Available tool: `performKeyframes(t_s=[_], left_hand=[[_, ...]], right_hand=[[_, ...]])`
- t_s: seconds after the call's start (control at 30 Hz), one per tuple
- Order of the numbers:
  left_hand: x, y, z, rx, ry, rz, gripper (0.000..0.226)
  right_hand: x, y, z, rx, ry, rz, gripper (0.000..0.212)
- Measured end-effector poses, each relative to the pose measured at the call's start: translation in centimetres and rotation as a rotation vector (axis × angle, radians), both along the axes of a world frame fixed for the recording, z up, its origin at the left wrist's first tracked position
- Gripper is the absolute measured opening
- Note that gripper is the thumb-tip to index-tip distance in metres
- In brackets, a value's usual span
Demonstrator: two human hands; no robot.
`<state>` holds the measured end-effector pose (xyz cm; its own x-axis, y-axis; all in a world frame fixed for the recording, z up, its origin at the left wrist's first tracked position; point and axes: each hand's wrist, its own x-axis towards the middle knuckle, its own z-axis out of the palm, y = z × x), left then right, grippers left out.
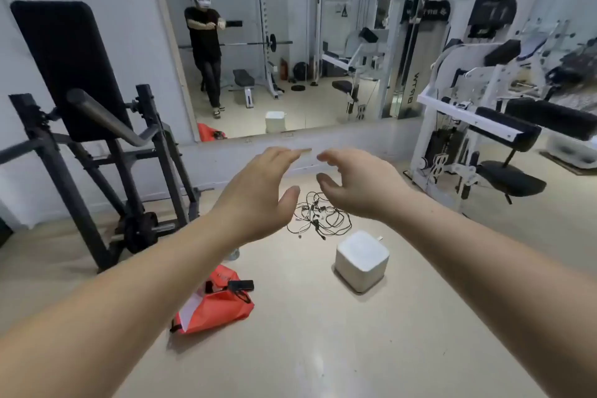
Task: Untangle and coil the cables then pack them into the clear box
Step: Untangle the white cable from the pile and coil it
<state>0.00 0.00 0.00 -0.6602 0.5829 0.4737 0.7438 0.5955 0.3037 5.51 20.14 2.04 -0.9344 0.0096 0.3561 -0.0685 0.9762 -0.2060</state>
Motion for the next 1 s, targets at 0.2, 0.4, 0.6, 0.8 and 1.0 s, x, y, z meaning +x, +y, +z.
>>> performKeyframes(t_s=[0.2,0.4,0.6,0.8,1.0], left_hand=[[-9.9,2.7,-5.7,-0.016,-0.154,0.03,0.049],[-19.2,8.0,-8.1,0.05,-0.253,0.012,0.041],[-26.6,17.3,-10.7,0.032,-0.354,-0.071,0.035],[-34.9,29.2,-13.7,0.045,-0.45,-0.098,0.028],[-42.8,37.8,-16.4,0.116,-0.585,-0.025,0.029]], right_hand=[[-9.7,3.6,-4.8,-0.128,-0.088,-0.063,0.039],[-18.8,7.9,-6.1,-0.244,-0.111,-0.077,0.037],[-24.5,16.1,-7.7,-0.332,-0.18,-0.128,0.028],[-31.5,28.4,-10.1,-0.305,-0.292,-0.189,0.021],[-41.3,37.9,-12.7,-0.409,-0.338,-0.177,0.019]])
